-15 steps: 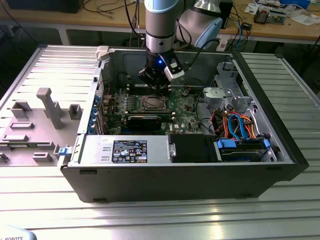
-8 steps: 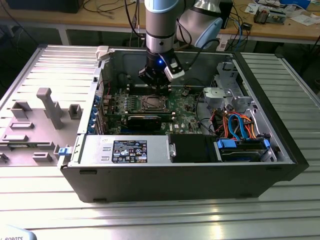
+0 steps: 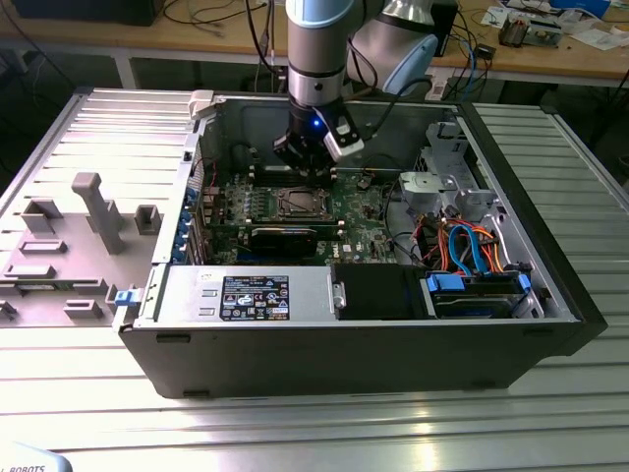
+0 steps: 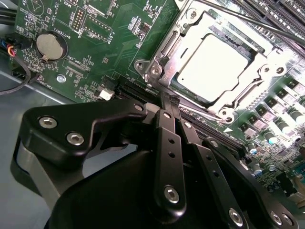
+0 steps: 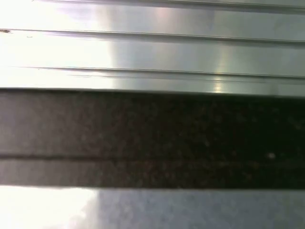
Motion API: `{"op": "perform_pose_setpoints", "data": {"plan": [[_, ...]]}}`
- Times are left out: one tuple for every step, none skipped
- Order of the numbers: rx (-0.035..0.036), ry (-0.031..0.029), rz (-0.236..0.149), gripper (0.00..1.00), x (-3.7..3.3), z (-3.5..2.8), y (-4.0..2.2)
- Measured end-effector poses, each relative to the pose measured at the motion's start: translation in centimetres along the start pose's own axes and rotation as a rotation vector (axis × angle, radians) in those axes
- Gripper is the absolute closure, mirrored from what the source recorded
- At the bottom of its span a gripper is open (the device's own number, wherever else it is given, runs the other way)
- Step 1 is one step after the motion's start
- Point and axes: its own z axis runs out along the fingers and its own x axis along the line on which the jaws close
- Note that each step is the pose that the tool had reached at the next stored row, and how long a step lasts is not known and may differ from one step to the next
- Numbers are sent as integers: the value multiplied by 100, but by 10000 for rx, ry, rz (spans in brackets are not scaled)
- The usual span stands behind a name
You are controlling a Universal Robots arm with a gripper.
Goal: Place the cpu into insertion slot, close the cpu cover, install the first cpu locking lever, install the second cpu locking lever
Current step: 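Install the first cpu locking lever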
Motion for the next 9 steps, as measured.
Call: {"op": "perform_pose_setpoints", "data": {"plan": [[4, -1, 0, 89, 0, 5, 0], [11, 1, -1, 89, 0, 9, 0], [20, 2, -1, 89, 0, 10, -1], [30, 2, -1, 89, 0, 10, -1], [43, 1, -1, 89, 0, 11, 0], [61, 2, -1, 89, -1, 13, -1], [76, 2, -1, 89, -3, 14, -1], [91, 3, -2, 89, -4, 16, -1], [121, 3, -4, 89, -7, 19, -1]]}}
